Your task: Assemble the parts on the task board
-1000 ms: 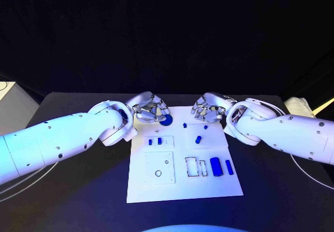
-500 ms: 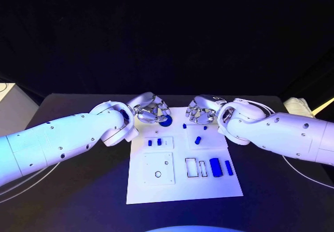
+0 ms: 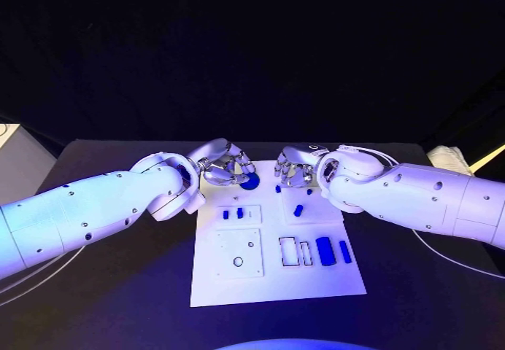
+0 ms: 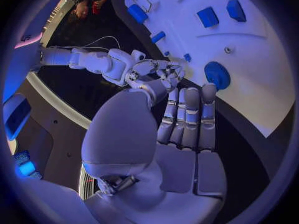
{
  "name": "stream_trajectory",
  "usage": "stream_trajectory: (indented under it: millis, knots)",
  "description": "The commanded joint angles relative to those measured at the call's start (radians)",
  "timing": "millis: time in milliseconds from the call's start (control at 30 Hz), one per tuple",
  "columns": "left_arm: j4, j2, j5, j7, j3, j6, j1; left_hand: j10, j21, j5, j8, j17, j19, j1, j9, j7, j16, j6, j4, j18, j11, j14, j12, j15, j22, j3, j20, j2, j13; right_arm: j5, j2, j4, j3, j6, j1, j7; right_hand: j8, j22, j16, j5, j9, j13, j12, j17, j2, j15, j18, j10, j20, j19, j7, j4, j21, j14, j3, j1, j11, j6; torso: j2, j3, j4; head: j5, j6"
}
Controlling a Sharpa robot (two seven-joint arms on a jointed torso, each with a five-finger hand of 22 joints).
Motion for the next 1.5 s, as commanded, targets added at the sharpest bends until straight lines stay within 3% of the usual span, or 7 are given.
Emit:
stream_trajectory:
  millis: [33, 333, 700, 1500]
  knots:
    - [0.007, -0.003, 0.002, 0.004, 0.001, 0.010, 0.001, 0.005, -0.002, -0.003, -0.006, -0.001, 0.001, -0.007, 0.001, 0.008, -0.002, 0.001, 0.004, 0.014, 0.001, 0.004, -0.006, -0.001, -0.001, 0.000, -0.002, 0.003, -0.001, -0.027, 0.009, -0.008, 0.000, 0.075, 0.000, -0.021, -0.007, -0.003, 0.009, -0.008, 0.002, -0.002, -0.006, 0.006, -0.001, 0.007, 0.005, -0.013, 0.007, 0.004, -0.001, 0.007, -0.008, 0.047, 0.000, -0.010, 0.002, -0.008, 0.001, -0.0007, 0.0012, 0.003, -0.003]
    - [0.014, -0.013, 0.003, 0.002, 0.001, 0.008, 0.001, 0.003, -0.005, -0.002, -0.007, -0.002, -0.001, -0.007, 0.001, 0.008, -0.003, 0.000, 0.005, 0.014, 0.001, 0.004, -0.008, -0.001, -0.004, 0.000, -0.002, 0.005, -0.002, -0.022, 0.028, -0.020, -0.001, 0.145, 0.000, -0.029, -0.010, -0.009, 0.019, -0.034, 0.008, -0.007, -0.005, 0.009, -0.016, 0.013, 0.005, -0.038, 0.012, 0.008, 0.000, 0.021, -0.022, 0.046, 0.002, -0.022, 0.007, -0.013, 0.000, 0.0008, -0.0023, 0.010, -0.006]
    - [0.020, -0.026, 0.011, 0.004, 0.001, 0.006, 0.001, 0.001, -0.007, -0.002, -0.009, -0.003, -0.002, -0.008, 0.001, 0.009, -0.003, -0.002, 0.006, 0.015, 0.002, 0.004, -0.009, 0.000, -0.005, 0.000, -0.002, 0.005, -0.004, 0.009, 0.036, -0.028, -0.001, 0.177, 0.000, -0.031, -0.013, -0.017, 0.022, -0.035, 0.013, -0.011, -0.004, 0.006, -0.027, 0.017, 0.005, -0.055, 0.017, 0.011, 0.002, 0.039, -0.036, 0.043, -0.003, -0.038, 0.011, -0.018, -0.001, 0.0022, -0.0026, 0.013, -0.009]
    - [0.024, -0.032, 0.014, 0.003, 0.001, 0.011, 0.001, -0.001, -0.009, -0.002, -0.010, -0.004, -0.003, -0.007, 0.001, 0.010, -0.004, -0.003, 0.006, 0.015, 0.002, 0.004, -0.011, 0.000, -0.006, 0.000, -0.002, 0.006, -0.005, 0.022, 0.060, -0.053, -0.002, 0.135, -0.004, -0.021, -0.012, -0.009, 0.029, -0.035, 0.016, -0.011, -0.001, 0.012, -0.022, 0.016, 0.004, -0.054, 0.018, 0.020, 0.002, 0.045, -0.032, 0.044, 0.001, -0.037, 0.010, -0.017, -0.001, 0.0016, -0.0025, 0.013, -0.012]
